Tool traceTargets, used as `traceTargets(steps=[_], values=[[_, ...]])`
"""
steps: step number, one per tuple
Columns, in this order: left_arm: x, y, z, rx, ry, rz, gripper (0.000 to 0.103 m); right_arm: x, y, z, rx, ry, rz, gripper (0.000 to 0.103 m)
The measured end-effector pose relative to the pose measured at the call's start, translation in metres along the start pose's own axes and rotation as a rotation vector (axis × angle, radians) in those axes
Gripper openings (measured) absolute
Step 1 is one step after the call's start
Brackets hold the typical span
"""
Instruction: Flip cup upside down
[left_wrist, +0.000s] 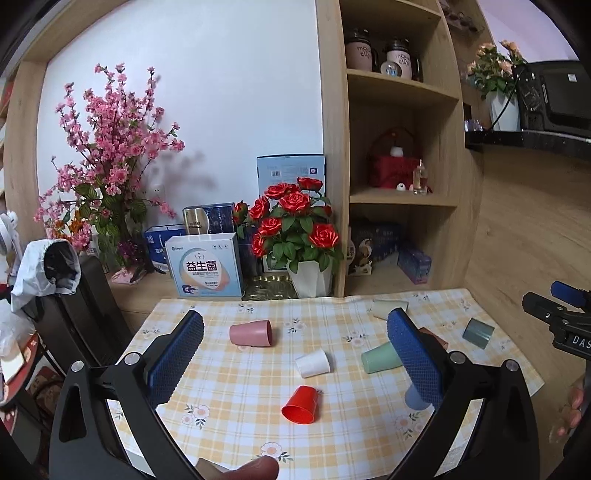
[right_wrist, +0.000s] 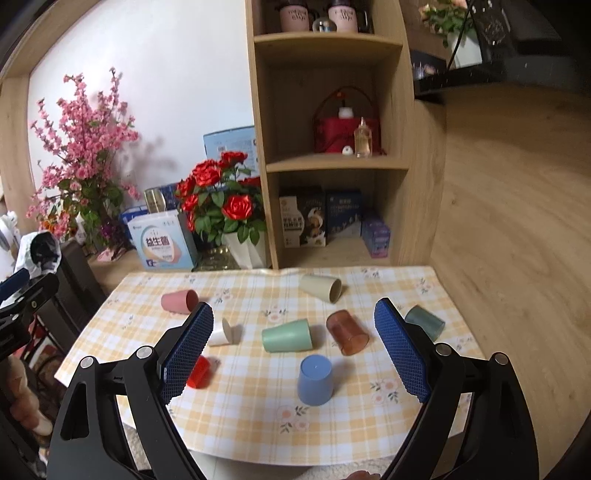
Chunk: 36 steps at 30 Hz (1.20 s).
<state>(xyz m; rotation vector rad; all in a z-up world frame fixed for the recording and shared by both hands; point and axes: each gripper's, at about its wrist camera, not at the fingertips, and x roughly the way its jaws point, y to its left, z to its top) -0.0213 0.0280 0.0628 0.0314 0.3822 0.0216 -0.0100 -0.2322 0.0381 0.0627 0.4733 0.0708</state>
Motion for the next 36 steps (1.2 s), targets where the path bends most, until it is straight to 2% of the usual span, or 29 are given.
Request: traceTargets(steps=[6, 36], values=[[0.001, 0.000, -0.003, 0.009, 0.009, -0.007, 0.097, -0.012, 0.003, 0.006, -0.016, -0.034, -0.009, 0.086], [-0.007, -0.001, -0.004, 0.016, -0.008, -0.012, 0.097, -0.018, 0.000, 0.008, -0.006, -0.049, -0.005, 0.086]])
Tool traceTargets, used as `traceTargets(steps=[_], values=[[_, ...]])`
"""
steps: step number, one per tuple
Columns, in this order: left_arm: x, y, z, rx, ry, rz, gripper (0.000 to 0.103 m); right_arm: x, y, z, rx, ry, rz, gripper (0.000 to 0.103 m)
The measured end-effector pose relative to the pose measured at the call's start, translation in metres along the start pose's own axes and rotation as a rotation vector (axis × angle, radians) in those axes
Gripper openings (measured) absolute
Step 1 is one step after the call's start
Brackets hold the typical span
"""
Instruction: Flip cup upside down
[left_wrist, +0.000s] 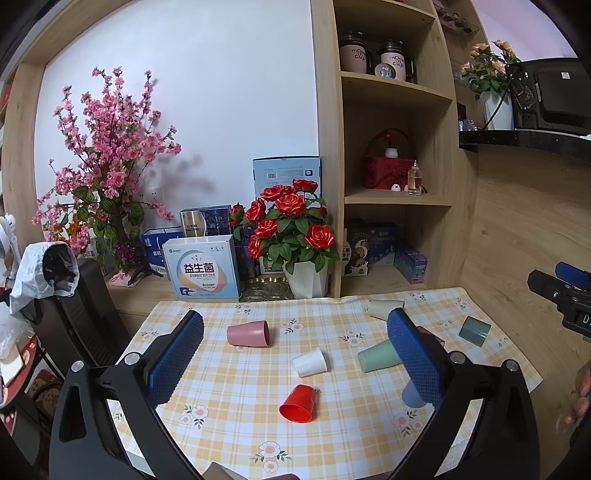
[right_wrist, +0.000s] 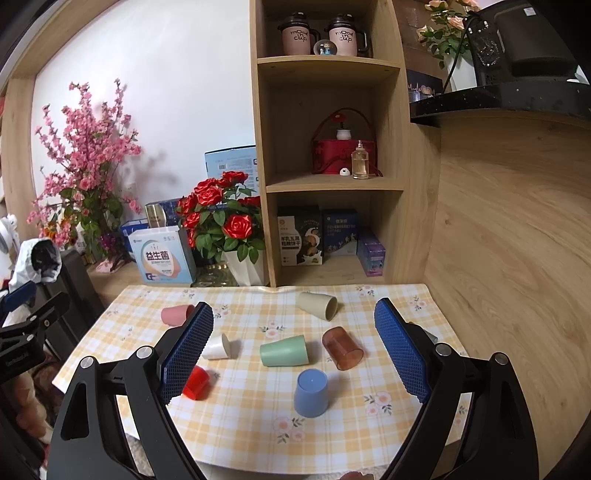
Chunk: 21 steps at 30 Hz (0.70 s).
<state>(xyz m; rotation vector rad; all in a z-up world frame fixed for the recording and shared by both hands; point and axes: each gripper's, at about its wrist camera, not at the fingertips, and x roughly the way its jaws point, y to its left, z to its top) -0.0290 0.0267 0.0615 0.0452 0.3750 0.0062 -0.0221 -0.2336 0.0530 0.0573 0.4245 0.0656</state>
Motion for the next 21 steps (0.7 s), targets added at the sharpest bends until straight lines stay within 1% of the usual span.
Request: traceTargets(steps=[21], values=[[-0.0040, -0.0012, 0.0007, 0.002, -0.001, -0.011, 0.097, -0.0022, 0.0008, 0.0008, 0.004, 0.001, 0.001, 0.086]])
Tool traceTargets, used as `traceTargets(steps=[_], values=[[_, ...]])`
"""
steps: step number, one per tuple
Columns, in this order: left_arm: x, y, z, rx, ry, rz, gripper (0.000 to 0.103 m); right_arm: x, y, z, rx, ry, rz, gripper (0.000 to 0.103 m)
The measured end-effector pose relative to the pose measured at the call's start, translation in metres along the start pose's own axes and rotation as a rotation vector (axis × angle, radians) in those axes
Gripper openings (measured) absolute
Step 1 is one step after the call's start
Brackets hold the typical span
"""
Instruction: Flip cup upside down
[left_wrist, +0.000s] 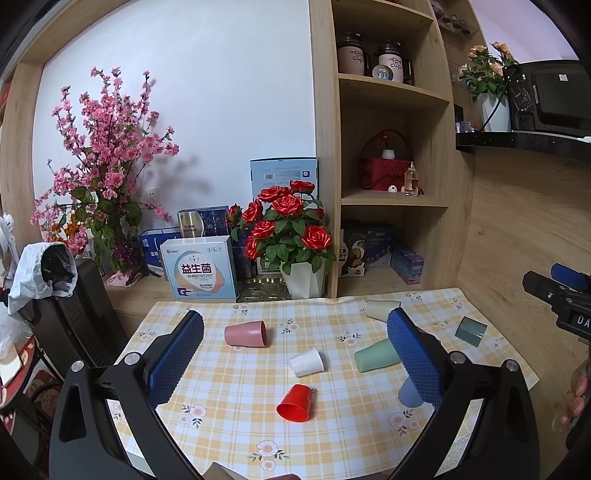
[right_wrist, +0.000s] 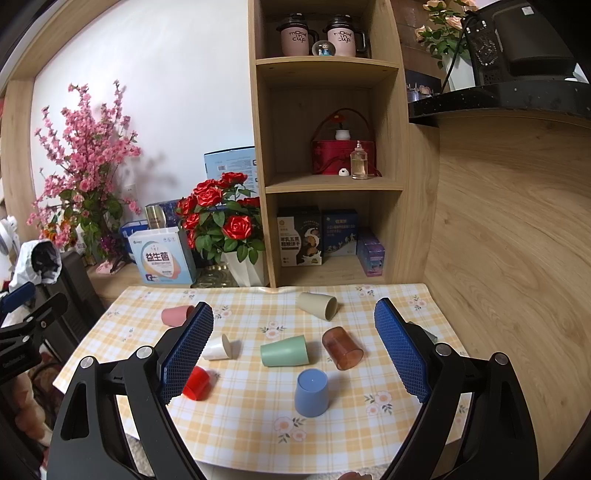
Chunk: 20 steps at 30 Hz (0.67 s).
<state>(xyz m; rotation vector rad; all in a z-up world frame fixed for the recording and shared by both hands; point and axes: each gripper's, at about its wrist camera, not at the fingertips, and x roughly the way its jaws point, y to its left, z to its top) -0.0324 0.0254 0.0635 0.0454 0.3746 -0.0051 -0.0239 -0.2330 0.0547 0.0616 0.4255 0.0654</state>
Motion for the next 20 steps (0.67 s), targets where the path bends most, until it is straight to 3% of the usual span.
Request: traceTargets(steps=[20], values=[[-0.0049, -0.0038, -0.0004, 0.020, -0.033, 0.025, 0.097, 0.0033, 0.0025, -0.0038, 0.002, 0.014, 0.003, 0.086]])
